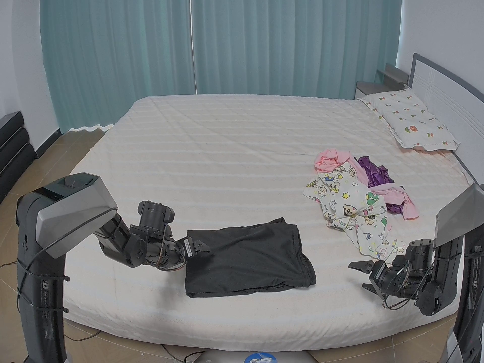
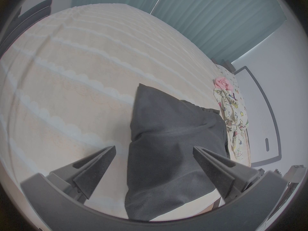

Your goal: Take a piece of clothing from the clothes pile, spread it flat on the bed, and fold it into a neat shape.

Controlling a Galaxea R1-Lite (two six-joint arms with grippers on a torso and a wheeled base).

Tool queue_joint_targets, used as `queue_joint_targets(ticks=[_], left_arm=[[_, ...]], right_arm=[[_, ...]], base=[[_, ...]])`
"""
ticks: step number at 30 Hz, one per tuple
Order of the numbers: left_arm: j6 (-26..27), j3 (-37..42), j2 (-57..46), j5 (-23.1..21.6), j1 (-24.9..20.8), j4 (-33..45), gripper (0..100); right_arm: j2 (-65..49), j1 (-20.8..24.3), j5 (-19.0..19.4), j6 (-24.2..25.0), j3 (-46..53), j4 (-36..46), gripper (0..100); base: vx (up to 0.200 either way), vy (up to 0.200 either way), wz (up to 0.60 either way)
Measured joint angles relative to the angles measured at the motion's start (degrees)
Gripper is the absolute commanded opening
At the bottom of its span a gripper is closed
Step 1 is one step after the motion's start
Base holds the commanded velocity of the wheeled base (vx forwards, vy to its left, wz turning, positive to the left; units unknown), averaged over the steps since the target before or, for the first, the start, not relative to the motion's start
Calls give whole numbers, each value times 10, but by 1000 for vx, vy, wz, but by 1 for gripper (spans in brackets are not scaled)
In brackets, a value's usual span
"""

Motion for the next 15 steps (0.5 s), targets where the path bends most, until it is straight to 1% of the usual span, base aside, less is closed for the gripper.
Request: queue_joint_targets(ticks=[7,13,14,15], left_arm=[[1,-7,21,-7,-15,-52,100],[1,-12,34,-4,-19,-54,100],[1,-13,36,-4,-19,-54,0],[1,-13,37,-3,-19,-54,0]], right_arm=[[0,0,0,0,0,0,100],[0,0,0,0,0,0,100],[0,0,0,0,0,0,100],[0,0,0,0,0,0,100]], base=[[0,0,0],[0,0,0],[0,0,0],[0,0,0]])
